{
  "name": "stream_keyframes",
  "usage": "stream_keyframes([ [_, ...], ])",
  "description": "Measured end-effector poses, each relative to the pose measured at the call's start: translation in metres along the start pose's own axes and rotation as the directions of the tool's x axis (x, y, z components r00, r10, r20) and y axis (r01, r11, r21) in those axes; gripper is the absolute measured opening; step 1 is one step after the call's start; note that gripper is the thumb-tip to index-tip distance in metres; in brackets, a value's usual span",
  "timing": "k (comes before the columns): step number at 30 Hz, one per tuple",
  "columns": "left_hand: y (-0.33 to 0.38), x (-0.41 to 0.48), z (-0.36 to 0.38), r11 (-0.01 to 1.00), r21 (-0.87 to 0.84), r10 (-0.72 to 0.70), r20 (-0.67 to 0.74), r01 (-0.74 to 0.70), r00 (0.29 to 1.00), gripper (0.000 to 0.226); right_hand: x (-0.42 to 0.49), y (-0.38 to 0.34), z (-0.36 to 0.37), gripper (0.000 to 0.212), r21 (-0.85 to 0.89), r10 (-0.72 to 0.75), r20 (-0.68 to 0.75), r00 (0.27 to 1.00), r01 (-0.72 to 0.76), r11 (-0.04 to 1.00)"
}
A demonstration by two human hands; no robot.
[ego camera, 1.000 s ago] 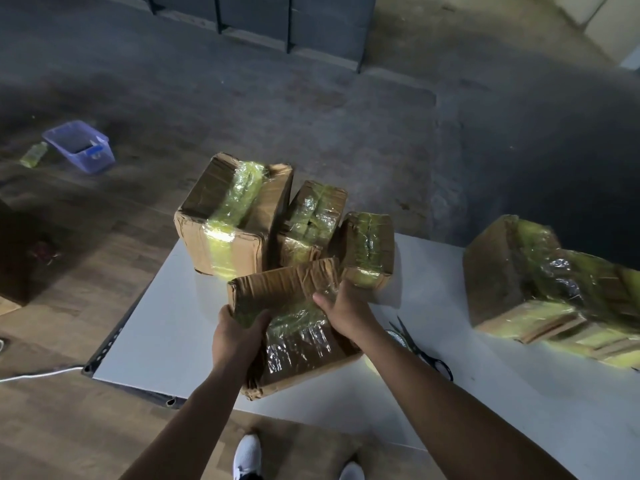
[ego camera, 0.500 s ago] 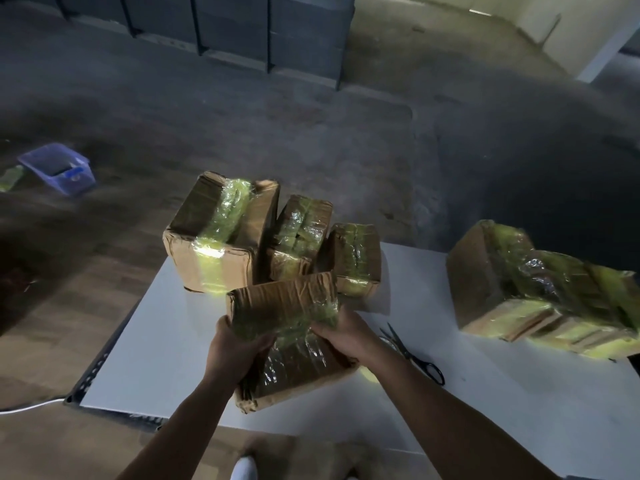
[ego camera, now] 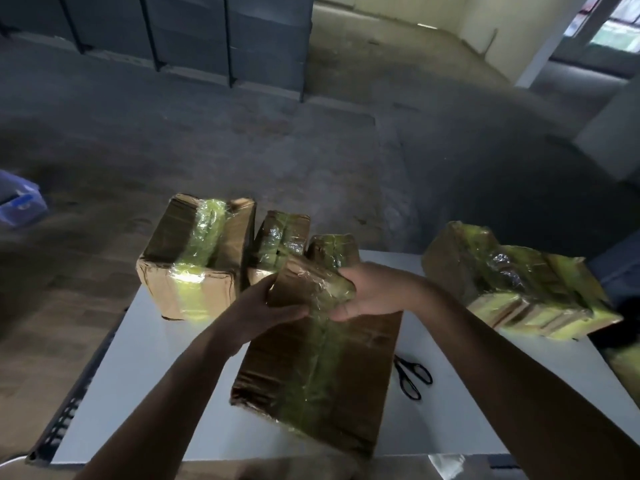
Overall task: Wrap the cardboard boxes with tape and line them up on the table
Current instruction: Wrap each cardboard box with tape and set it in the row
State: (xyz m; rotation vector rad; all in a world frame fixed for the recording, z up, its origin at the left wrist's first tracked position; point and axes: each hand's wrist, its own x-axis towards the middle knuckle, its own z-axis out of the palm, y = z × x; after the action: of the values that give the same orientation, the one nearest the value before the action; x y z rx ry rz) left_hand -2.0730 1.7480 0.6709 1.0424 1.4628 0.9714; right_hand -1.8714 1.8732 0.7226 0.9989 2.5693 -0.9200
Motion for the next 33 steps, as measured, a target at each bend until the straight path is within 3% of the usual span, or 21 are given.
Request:
stream_keyframes([
  [2, 0.002, 0.008, 0.004, 0.996, 0.003, 0.087, -0.091, -0.088, 0.992, 0.038, -0.004, -0.004, -0.012, 0.046, -0.117, 0.001, -0.131, 0.991, -0.016, 0.993],
  [6, 0.012, 0.02, 0.017, 0.982, 0.042, 0.186, -0.174, -0.182, 0.967, 0.028, -0.023, -0.003, -0.025, 0.045, -0.251, -0.04, -0.327, 0.944, -0.046, 0.967],
  [10, 0.023, 0.029, 0.024, 0.948, 0.154, 0.3, -0.125, -0.28, 0.946, 0.02, -0.038, 0.006, -0.023, 0.049, -0.18, 0.011, -0.421, 0.907, -0.095, 0.979],
  [12, 0.024, 0.031, 0.026, 0.925, 0.189, 0.347, -0.065, -0.33, 0.936, 0.018, -0.05, 0.023, -0.03, 0.064, 0.145, 0.188, -0.359, 0.914, -0.145, 0.979],
  [14, 0.024, 0.033, 0.027, 0.913, 0.158, 0.382, -0.017, -0.375, 0.924, 0.017, -0.06, 0.045, -0.04, 0.082, 0.4, 0.324, -0.223, 0.919, -0.217, 0.89],
  [18, 0.033, 0.042, 0.027, 0.885, 0.041, 0.459, 0.082, -0.463, 0.885, 0.018, -0.05, 0.094, -0.042, 0.051, 0.577, 0.279, -0.119, 0.953, -0.162, 0.8],
  [21, 0.044, 0.052, 0.036, 0.877, -0.013, 0.479, 0.112, -0.48, 0.871, 0.022, -0.043, 0.121, -0.044, 0.054, 0.821, 0.257, -0.038, 0.966, -0.117, 0.559],
  [22, 0.049, 0.055, 0.041, 0.873, -0.001, 0.485, 0.121, -0.488, 0.866, 0.019, -0.041, 0.129, -0.046, 0.055, 0.846, 0.243, -0.027, 0.97, -0.108, 0.523],
  [25, 0.06, 0.065, 0.061, 0.873, 0.027, 0.481, 0.131, -0.488, 0.867, 0.008, -0.036, 0.151, -0.058, 0.058, 0.808, 0.204, 0.001, 0.979, -0.121, 0.577],
  [30, 0.064, 0.081, 0.092, 0.913, -0.035, 0.408, 0.03, -0.407, 0.913, 0.008, -0.028, 0.185, -0.072, 0.055, 0.789, 0.201, -0.009, 0.979, -0.117, 0.603],
  [32, 0.07, 0.087, 0.1, 0.929, -0.032, 0.369, 0.006, -0.369, 0.929, 0.007, -0.028, 0.202, -0.071, 0.043, 0.865, 0.208, -0.023, 0.978, -0.085, 0.494],
  [33, 0.072, 0.09, 0.103, 0.932, -0.047, 0.357, -0.034, -0.358, 0.934, 0.01, -0.03, 0.211, -0.069, 0.035, 0.933, 0.183, -0.017, 0.983, -0.049, 0.355],
])
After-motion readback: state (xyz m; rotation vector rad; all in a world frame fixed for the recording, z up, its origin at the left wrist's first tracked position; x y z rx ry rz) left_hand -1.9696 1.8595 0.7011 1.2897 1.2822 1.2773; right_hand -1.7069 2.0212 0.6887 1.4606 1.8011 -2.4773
